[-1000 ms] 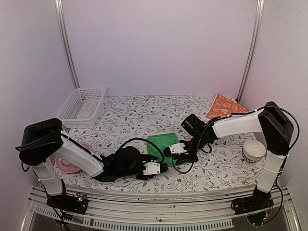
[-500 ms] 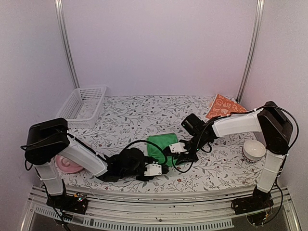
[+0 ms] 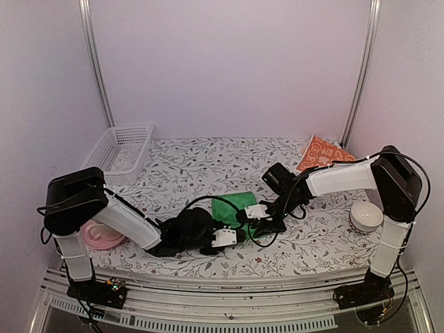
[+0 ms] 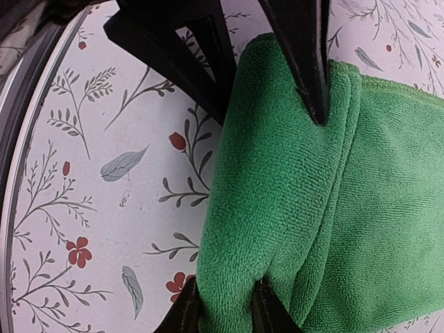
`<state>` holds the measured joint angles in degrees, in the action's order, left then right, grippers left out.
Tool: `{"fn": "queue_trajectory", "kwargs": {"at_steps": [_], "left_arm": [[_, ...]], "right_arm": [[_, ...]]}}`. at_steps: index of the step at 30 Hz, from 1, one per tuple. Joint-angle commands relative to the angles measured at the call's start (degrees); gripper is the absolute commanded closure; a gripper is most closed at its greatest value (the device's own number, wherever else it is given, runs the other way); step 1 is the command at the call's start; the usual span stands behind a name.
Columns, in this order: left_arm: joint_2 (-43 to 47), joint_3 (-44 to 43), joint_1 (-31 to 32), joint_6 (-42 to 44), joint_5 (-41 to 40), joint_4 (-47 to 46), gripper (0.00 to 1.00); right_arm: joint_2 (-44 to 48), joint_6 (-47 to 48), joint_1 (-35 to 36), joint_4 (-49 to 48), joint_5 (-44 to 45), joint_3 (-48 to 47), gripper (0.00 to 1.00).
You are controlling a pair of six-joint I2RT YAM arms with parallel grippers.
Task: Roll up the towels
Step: Roll the towel at the center of the board.
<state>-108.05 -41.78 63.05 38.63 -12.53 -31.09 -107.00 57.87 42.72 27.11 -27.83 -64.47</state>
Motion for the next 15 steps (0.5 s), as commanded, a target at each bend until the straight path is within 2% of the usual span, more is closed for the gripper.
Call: {"fn": "queue_trajectory", "kwargs": {"at_steps": [1, 5, 15], "left_arm": [[-1.82, -0.06, -1.42, -1.44, 1.06, 5.99, 0.58], [-1.99, -0.77, -1.65, -1.37, 1.39, 7.16, 0.65], [-1.96, -0.77, -2.48, -2.48, 2.44, 8.09, 0.64]], "right_arm": [[-1.18, -0.30, -0.74, 3.39, -0.36, -0.57, 0.75], [-1.53, -0.30, -1.02, 3.47, -0.51, -0.62, 0.75], [-3.94, -1.28, -1.47, 3.27, -1.67, -1.57, 0.74]]}}
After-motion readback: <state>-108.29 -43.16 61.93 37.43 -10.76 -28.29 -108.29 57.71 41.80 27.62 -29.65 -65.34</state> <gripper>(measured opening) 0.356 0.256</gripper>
